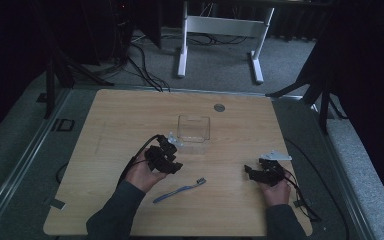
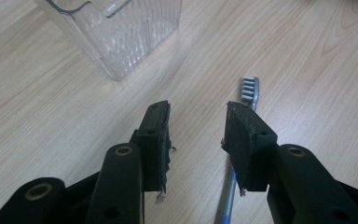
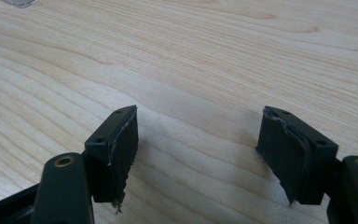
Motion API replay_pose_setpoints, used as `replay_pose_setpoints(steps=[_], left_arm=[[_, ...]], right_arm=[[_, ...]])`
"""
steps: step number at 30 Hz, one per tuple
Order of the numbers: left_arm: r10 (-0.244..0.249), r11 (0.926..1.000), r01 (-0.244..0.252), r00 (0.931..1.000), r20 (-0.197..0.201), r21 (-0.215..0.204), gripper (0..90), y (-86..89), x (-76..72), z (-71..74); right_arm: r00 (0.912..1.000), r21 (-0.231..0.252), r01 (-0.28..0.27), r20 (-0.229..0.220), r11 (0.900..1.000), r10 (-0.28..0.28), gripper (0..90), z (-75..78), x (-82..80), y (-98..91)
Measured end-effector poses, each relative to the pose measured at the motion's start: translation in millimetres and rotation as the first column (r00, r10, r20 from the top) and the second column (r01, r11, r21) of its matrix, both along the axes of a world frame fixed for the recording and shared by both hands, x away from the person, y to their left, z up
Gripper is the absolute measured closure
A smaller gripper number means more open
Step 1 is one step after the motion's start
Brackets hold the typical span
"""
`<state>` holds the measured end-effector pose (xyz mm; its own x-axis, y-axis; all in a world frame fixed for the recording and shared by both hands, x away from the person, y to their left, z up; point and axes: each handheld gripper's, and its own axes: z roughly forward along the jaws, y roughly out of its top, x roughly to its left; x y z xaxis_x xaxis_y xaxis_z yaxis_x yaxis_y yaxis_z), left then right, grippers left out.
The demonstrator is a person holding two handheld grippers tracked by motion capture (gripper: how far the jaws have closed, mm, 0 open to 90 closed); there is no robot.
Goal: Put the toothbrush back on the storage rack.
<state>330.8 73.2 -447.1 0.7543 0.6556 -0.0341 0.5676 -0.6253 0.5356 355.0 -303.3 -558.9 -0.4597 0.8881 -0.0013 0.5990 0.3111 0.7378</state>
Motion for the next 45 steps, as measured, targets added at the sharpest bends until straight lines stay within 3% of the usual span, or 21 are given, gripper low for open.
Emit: replay_pose_setpoints(steps=[24,45], left_arm=[[-0.049,0.9968,0.053,0.9967,-0.065,0.061,59.7,-16.5,1.1,-15.8],[-0.104,0.9884,0.116,0.9869,-0.123,0.098,59.5,-29.7,-0.2,-24.7]], right_arm=[[1.0,-0.003,-0.003,0.0,1.0,0.003,28.4,0.0,0.0,-0.3],[1.0,-0.002,-0.004,0.0,1.0,0.004,28.2,0.0,0.0,-0.1]])
